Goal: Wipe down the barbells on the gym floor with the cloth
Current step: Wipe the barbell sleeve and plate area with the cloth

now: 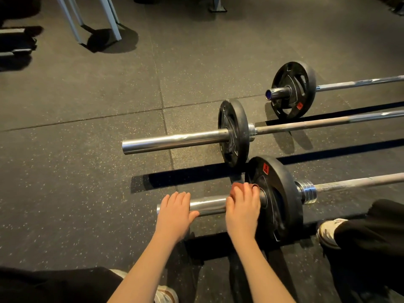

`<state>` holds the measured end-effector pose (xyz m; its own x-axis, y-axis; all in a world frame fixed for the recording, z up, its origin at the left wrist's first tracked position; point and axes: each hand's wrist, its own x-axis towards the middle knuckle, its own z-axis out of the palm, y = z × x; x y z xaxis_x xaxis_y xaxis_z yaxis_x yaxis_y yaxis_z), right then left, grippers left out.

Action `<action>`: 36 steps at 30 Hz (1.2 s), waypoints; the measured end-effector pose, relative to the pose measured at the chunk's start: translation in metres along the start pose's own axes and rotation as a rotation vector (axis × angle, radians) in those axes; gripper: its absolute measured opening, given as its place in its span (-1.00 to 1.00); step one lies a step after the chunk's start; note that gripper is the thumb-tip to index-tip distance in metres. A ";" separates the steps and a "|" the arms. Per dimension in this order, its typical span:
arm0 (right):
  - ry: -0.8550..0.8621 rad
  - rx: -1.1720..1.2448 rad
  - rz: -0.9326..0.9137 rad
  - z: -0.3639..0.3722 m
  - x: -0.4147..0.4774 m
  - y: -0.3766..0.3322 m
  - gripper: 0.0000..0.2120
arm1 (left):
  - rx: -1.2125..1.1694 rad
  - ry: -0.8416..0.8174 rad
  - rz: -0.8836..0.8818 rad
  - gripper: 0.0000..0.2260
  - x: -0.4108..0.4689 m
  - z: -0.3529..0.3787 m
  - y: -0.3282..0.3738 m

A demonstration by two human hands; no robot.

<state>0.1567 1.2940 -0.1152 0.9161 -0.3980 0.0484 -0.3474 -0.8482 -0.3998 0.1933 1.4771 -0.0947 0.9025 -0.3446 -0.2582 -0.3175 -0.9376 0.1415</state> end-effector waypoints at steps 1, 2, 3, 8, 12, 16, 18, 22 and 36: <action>-0.001 0.021 -0.045 0.003 -0.005 -0.011 -0.70 | 0.004 0.002 -0.004 -0.48 0.000 0.000 0.000; -0.028 0.040 -0.130 0.005 -0.007 -0.017 -0.71 | 0.004 0.000 -0.008 -0.48 0.000 0.000 0.001; -0.073 0.047 -0.235 0.002 -0.005 -0.017 -0.70 | 0.001 -0.006 -0.010 -0.47 0.000 0.000 0.001; -0.157 -0.068 -0.231 -0.023 0.028 0.035 -0.66 | -0.003 -0.027 -0.009 -0.46 -0.001 0.003 -0.001; -0.036 -0.062 0.007 -0.010 0.003 0.007 -0.64 | 0.002 -0.008 0.002 -0.47 0.000 0.003 -0.001; -0.137 -0.053 -0.247 -0.016 -0.005 0.001 -0.62 | -0.020 -0.010 -0.003 -0.47 0.000 0.003 0.001; -0.179 -0.089 -0.283 -0.028 0.013 0.018 -0.64 | -0.015 -0.013 -0.004 -0.48 0.000 0.004 -0.001; -0.078 -0.059 -0.009 -0.027 0.016 0.020 -0.63 | -0.004 0.002 0.002 -0.48 0.000 0.005 -0.001; -0.091 -0.037 -0.116 -0.009 -0.007 -0.011 -0.65 | -0.028 0.065 0.005 -0.48 -0.001 0.008 -0.001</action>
<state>0.1521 1.3030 -0.1027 0.9642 -0.2649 0.0089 -0.2438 -0.8995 -0.3625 0.1904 1.4776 -0.1024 0.9181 -0.3449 -0.1952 -0.3147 -0.9338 0.1701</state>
